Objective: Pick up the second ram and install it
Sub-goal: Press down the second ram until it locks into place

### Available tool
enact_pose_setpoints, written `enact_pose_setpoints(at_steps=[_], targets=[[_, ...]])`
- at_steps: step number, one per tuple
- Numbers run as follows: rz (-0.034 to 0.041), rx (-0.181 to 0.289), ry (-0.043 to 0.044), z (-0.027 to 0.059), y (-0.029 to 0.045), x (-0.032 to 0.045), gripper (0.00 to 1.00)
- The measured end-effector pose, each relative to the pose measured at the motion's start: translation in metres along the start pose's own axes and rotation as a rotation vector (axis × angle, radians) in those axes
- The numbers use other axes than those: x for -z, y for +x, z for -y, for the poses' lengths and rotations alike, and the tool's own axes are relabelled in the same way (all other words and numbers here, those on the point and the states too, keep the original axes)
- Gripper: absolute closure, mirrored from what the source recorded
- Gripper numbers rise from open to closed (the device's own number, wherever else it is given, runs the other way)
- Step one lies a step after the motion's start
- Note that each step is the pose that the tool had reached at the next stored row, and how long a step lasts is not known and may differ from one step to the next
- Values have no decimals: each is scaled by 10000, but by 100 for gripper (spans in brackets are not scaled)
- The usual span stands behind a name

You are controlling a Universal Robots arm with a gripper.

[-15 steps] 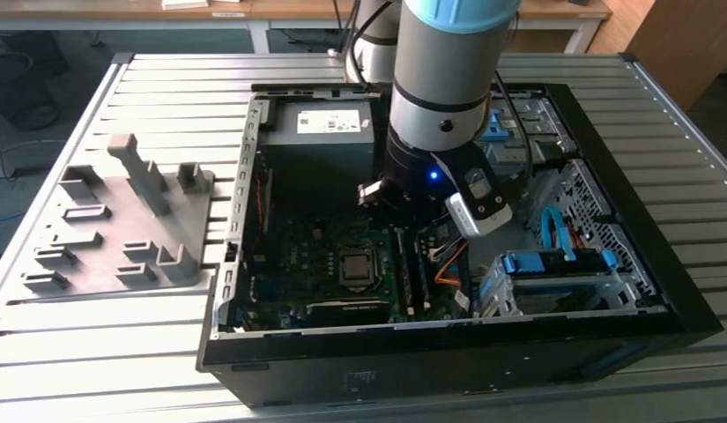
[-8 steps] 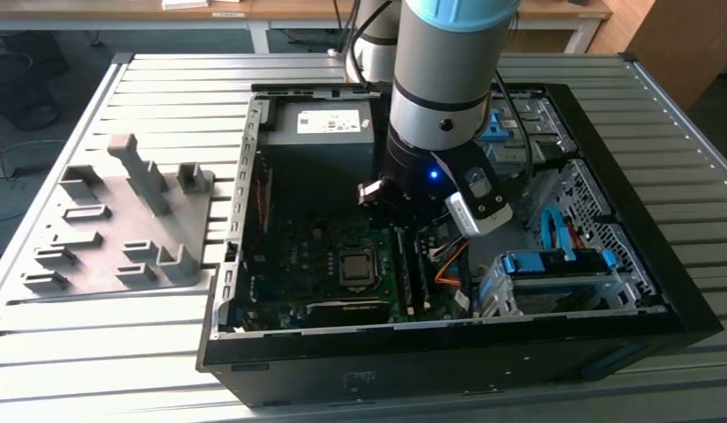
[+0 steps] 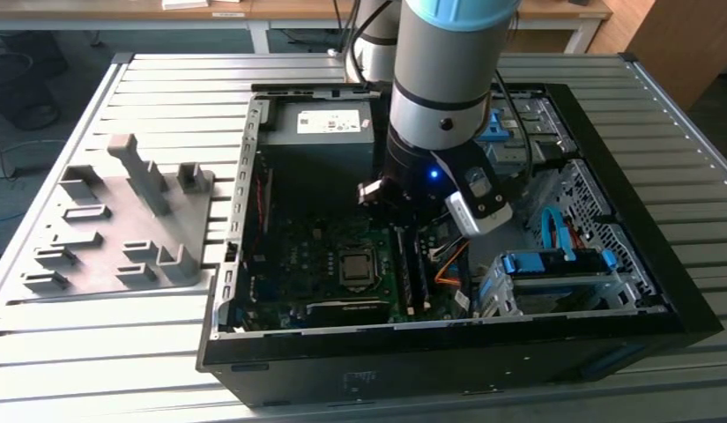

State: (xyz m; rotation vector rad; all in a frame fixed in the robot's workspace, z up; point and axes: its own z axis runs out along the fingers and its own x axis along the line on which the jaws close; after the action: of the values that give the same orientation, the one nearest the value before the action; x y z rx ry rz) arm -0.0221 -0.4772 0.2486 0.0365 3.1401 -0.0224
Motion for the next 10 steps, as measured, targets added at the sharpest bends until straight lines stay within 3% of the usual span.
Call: enact_pose_setpoints(at_steps=[3,7,10], targets=[[1,0,-1,-63,1,-1,90],[0,-1,0,-237,6,-10,90],[0,-1,-49,-319,9,-45,90]])
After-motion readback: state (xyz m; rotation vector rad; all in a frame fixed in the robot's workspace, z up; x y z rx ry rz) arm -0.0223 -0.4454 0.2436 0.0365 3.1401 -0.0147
